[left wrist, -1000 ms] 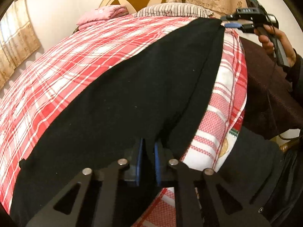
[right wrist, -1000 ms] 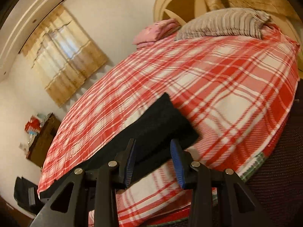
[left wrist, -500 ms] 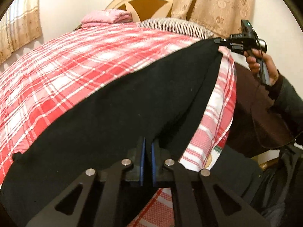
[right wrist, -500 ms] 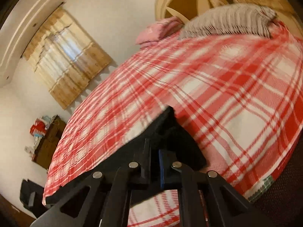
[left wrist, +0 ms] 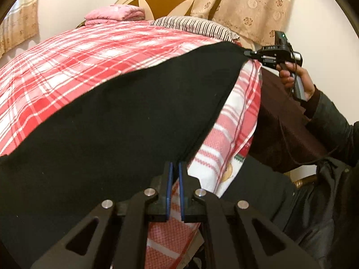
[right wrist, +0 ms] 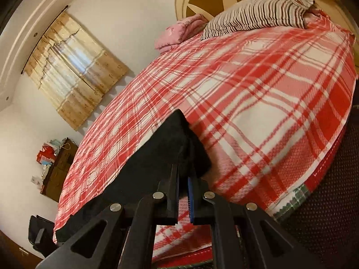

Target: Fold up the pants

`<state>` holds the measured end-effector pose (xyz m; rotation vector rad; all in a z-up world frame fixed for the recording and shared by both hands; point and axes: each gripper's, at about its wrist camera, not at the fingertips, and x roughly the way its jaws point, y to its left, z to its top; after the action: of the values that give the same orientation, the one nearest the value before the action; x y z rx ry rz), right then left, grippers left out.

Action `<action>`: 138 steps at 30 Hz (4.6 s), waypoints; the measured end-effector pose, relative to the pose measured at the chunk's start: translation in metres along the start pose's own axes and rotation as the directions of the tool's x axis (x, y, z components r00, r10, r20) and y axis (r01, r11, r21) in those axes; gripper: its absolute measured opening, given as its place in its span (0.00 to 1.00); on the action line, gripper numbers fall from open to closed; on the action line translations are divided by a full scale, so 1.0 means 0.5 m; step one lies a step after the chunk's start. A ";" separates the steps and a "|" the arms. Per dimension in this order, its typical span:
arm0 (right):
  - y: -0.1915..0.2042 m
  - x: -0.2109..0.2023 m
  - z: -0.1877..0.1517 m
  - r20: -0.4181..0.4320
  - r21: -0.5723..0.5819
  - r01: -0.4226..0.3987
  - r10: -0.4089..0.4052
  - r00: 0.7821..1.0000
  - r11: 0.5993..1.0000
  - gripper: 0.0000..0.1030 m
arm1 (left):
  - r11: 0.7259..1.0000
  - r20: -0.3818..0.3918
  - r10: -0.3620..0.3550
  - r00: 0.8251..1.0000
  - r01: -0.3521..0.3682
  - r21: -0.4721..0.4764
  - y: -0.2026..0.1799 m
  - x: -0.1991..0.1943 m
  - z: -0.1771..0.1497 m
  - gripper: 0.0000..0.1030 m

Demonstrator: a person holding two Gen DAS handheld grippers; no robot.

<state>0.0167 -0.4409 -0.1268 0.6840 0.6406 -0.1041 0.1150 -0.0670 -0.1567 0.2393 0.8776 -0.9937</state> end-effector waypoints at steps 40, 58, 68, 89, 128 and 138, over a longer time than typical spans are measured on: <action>0.420 0.147 -0.328 -0.426 -0.553 -0.281 0.024 0.905 0.784 0.45 | 0.972 0.165 0.160 0.973 -0.125 -0.201 0.074 -0.088 -0.073 0.52; 0.610 0.237 -0.380 -0.561 -0.590 -0.440 0.047 0.826 0.677 0.45 | 0.927 0.148 0.249 0.957 -0.191 -0.323 0.149 -0.124 -0.174 0.75; 0.854 0.413 -0.394 -0.643 -0.524 -0.546 0.117 0.757 0.654 0.45 | 0.908 0.222 0.324 0.920 -0.236 -0.347 0.157 -0.193 -0.163 0.78; 0.916 0.593 -0.461 -0.800 -0.197 -0.584 0.215 0.561 0.788 0.08 | 0.905 0.121 0.318 0.940 -0.263 -0.335 0.184 -0.163 -0.211 0.89; 0.701 0.338 -0.537 -0.775 -0.477 -0.615 0.029 0.631 0.627 0.44 | 0.870 0.098 0.381 0.919 -0.320 -0.376 0.178 -0.193 -0.218 0.95; 0.652 0.325 -0.502 -0.751 -0.423 -0.607 0.114 0.650 0.673 0.44 | 0.851 0.123 0.377 0.918 -0.291 -0.437 0.188 -0.194 -0.199 0.96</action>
<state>0.1130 -0.0137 -0.1890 0.1209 1.1440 0.8112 0.1141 0.1004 -0.1685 -0.0710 0.8000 -0.4774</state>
